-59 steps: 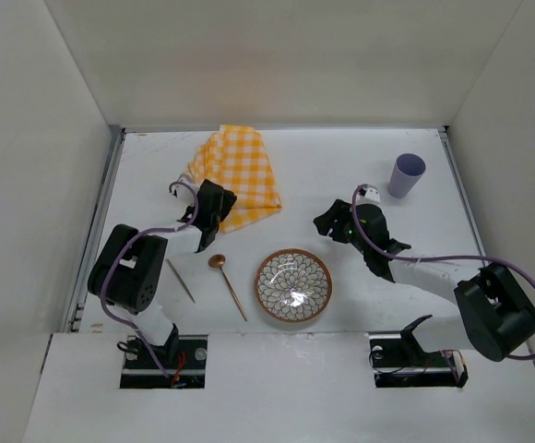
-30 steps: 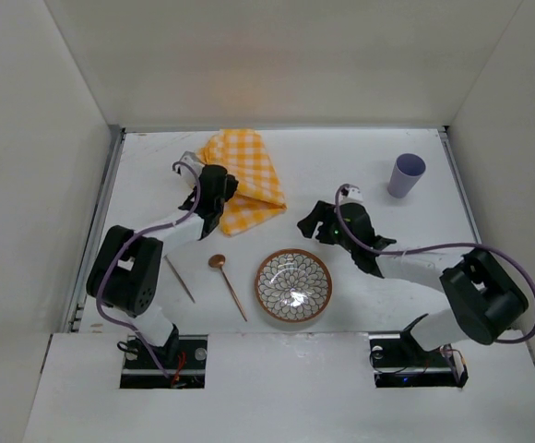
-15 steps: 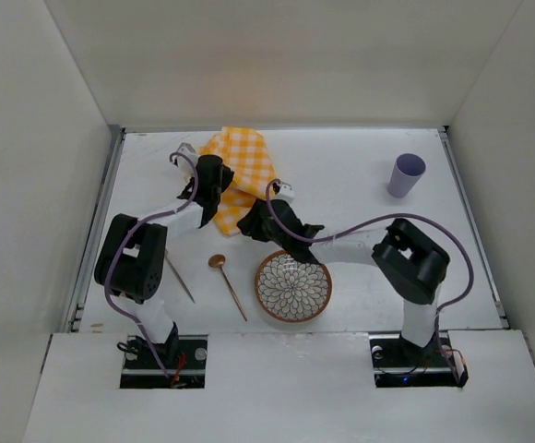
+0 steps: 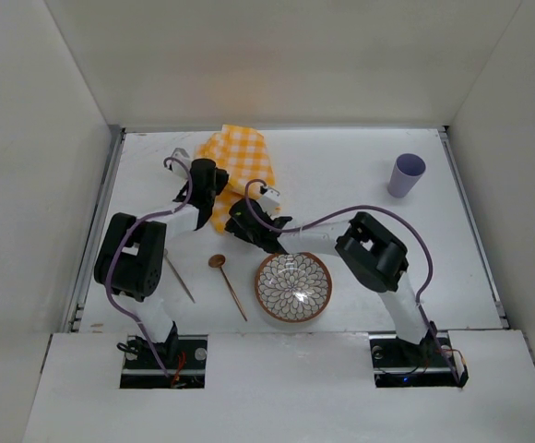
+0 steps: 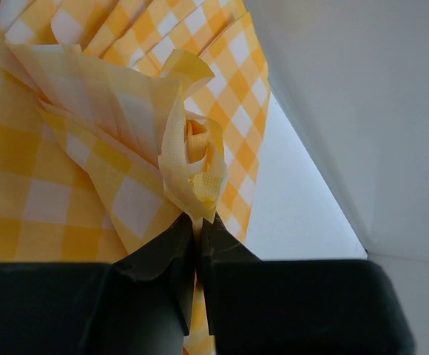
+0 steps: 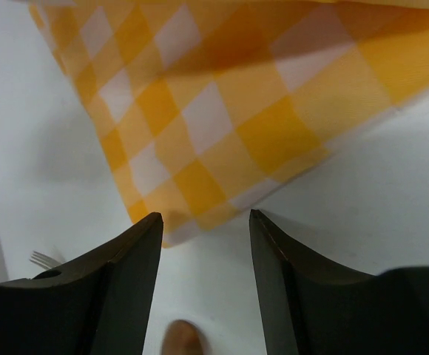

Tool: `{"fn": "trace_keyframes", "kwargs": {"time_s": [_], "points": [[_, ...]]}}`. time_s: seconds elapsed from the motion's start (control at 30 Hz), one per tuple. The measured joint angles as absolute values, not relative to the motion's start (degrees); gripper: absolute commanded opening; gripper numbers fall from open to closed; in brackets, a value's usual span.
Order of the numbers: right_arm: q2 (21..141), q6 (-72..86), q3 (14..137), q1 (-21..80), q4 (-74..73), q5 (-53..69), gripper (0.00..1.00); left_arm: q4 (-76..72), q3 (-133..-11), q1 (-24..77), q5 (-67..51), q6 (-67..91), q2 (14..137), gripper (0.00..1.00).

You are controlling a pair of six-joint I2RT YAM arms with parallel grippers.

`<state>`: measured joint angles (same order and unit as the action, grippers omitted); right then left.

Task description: Set the dinner table for one person

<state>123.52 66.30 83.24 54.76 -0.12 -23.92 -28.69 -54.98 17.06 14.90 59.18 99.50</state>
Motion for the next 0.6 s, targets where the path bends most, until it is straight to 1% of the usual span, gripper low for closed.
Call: {"fn": "trace_keyframes", "kwargs": {"time_s": [0.43, 0.6], "points": [[124.3, 69.5, 84.7, 55.3, -1.6, -24.6, 0.56, -31.8, -50.5, 15.6, 12.4, 63.5, 99.4, 0.05], [124.3, 69.6, 84.7, 55.3, -1.6, -24.6, 0.56, -31.9, -46.8, 14.9, 11.9, 64.0, 96.1, 0.04]]}}
